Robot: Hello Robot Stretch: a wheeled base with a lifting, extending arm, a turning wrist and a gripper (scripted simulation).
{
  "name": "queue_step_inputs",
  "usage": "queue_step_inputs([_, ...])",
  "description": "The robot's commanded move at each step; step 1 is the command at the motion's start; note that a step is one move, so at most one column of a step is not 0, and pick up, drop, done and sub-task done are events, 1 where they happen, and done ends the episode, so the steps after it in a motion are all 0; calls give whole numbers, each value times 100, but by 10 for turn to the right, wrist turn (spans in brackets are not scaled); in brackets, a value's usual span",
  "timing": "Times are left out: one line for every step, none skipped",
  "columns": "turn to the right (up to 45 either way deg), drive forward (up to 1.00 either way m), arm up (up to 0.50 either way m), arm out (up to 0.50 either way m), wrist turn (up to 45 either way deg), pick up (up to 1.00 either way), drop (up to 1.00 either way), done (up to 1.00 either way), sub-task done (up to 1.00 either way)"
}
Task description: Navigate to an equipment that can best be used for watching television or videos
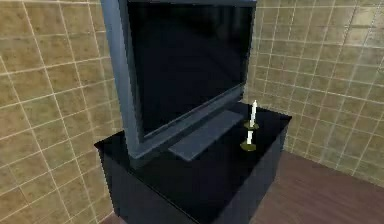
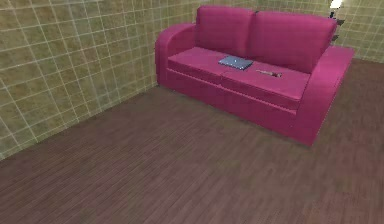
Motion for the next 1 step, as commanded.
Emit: queue_step_inputs([0,0,0,0,0,0,0,100,0])
